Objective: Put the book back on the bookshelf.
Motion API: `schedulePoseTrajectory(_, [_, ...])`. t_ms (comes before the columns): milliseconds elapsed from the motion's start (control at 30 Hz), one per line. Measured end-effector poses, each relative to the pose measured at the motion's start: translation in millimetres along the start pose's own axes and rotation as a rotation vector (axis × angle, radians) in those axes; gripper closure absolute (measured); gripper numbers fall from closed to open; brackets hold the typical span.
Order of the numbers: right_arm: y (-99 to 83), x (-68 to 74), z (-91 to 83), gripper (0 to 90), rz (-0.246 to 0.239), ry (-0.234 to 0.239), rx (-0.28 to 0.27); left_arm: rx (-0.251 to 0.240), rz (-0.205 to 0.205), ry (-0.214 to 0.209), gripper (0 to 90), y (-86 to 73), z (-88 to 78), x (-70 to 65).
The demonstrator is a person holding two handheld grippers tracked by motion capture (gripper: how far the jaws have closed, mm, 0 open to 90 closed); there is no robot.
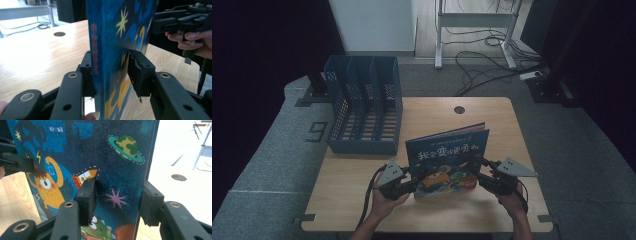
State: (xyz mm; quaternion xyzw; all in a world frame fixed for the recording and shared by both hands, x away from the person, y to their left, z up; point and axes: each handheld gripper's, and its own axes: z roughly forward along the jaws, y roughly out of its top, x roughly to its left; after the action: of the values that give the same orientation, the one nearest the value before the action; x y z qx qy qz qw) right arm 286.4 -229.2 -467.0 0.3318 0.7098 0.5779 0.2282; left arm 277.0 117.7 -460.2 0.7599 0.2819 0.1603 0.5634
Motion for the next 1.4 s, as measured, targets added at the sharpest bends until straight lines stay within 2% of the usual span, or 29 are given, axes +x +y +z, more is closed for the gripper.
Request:
schedulePoseTrajectory(133, [-0.1,2.9,1.2,51.7,-0.023,0.027,0.001,-0.021,0.034,-0.014,60.2,2.2,-1.2,-4.7])
schedulePoseTrajectory(200, [0.1,3.9,1.5,51.2,-0.031,0.034,0.005,-0.02,0.032,-0.036,61.5,2.9,-2.1,-4.4])
schedulePoseTrajectory(300, [0.1,3.6,1.5,50.9,-0.029,0.036,0.006,-0.019,0.029,-0.046,62.8,3.0,-2.2,-3.7])
schedulePoseTrajectory(533, [0.5,3.5,3.1,49.2,-0.019,0.028,0.011,-0.025,0.035,-0.052,65.1,2.1,-2.8,-4.4])
schedulePoseTrajectory(700, [-0.2,2.7,3.1,49.4,-0.015,0.025,0.009,-0.031,0.026,-0.048,64.2,1.8,-2.0,-3.7])
schedulePoseTrajectory(800, [-0.1,3.5,3.3,49.4,-0.015,0.022,0.009,-0.035,0.009,-0.065,62.8,2.4,-0.9,-3.1])
schedulePoseTrajectory(967, [-0.1,3.4,2.3,49.6,-0.013,0.025,0.011,-0.053,0.005,-0.084,61.8,11.8,-1.5,-2.4])
schedulePoseTrajectory(1167, [0.0,3.4,1.0,49.8,-0.009,0.033,0.012,-0.059,-0.001,-0.077,60.2,18.6,-0.2,-0.1])
schedulePoseTrajectory(1400, [-0.2,3.0,1.3,49.8,-0.006,0.04,0.008,-0.087,-0.011,-0.122,60.9,30.2,0.7,8.2])
